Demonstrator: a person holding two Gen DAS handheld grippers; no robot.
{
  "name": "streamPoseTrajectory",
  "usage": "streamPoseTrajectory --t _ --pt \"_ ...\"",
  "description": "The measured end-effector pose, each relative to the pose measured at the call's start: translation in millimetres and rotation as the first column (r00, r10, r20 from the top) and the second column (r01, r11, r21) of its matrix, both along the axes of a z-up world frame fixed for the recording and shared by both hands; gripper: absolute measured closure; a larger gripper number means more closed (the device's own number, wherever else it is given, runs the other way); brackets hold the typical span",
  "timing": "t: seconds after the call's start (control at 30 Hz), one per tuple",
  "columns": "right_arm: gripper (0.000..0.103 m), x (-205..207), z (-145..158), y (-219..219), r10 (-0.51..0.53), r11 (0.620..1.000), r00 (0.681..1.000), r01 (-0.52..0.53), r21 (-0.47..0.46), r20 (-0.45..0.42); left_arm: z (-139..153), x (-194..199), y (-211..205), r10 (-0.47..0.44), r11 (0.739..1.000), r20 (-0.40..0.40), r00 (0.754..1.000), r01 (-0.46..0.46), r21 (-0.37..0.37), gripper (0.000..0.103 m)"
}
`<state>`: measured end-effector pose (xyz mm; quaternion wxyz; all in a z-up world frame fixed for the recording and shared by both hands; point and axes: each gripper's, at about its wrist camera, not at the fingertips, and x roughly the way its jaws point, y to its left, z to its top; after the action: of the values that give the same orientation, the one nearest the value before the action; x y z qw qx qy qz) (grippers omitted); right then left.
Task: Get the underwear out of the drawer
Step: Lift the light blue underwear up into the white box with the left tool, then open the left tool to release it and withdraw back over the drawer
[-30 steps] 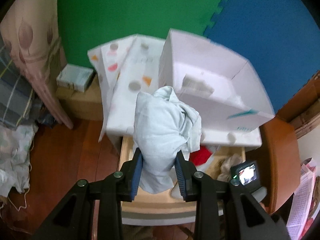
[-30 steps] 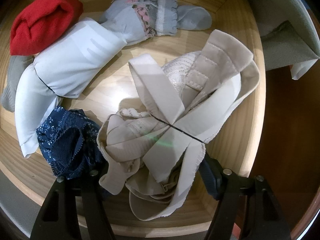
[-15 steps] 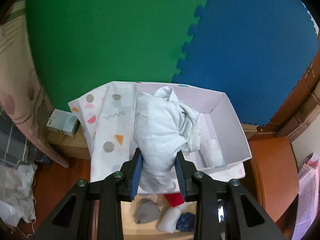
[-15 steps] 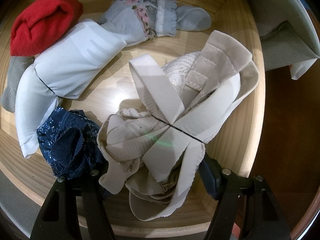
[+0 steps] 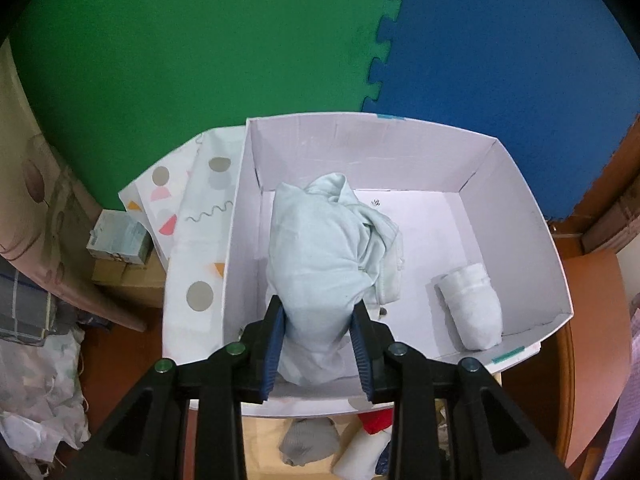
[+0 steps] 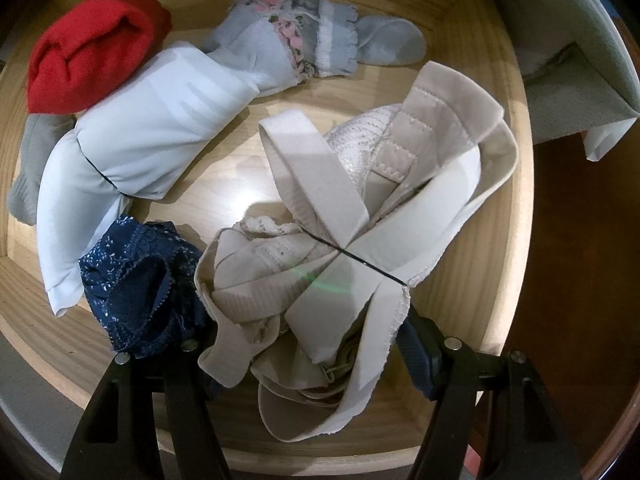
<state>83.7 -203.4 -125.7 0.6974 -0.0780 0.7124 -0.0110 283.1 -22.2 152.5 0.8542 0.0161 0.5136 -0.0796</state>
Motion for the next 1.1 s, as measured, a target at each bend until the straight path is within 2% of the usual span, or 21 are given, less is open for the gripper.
streamPoseTrajectory --t 0.1,0.23,0.4,0.73,0.93,1.1 --pt "0.036 0.0 -0.1 0.3 0.0 1.0 1.0 0.0 0.0 0.0 -0.4 0.8 1.2 0.015 1.0 0.011 1.0 -0.015 0.002 0.067" --pt "0.036 0.1 -0.3 0.4 -0.001 1.0 1.0 0.001 0.0 0.0 2.5 2.6 3.4 0.019 1.0 -0.008 1.0 -0.019 -0.019 0.066" --pt "0.036 0.2 -0.6 0.2 0.0 1.0 1.0 0.0 0.0 0.0 10.9 -1.0 4.6 0.023 1.0 -0.002 1.0 -0.023 -0.01 0.065" --pt "0.036 0.0 -0.2 -0.5 -0.001 1.0 1.0 0.001 0.002 0.002 16.9 -36.3 23.5 0.006 0.999 0.01 1.0 -0.007 0.032 0.065" --pt "0.036 0.2 -0.5 -0.6 -0.003 1.0 1.0 0.003 0.002 0.002 -2.8 -72.6 46.9 0.001 0.998 -0.009 1.0 -0.001 0.069 0.063" --pt "0.036 -0.2 -0.5 -0.9 -0.005 1.0 1.0 0.005 0.004 0.005 -34.3 -105.6 64.6 0.014 0.997 -0.033 0.999 -0.012 0.074 0.063"
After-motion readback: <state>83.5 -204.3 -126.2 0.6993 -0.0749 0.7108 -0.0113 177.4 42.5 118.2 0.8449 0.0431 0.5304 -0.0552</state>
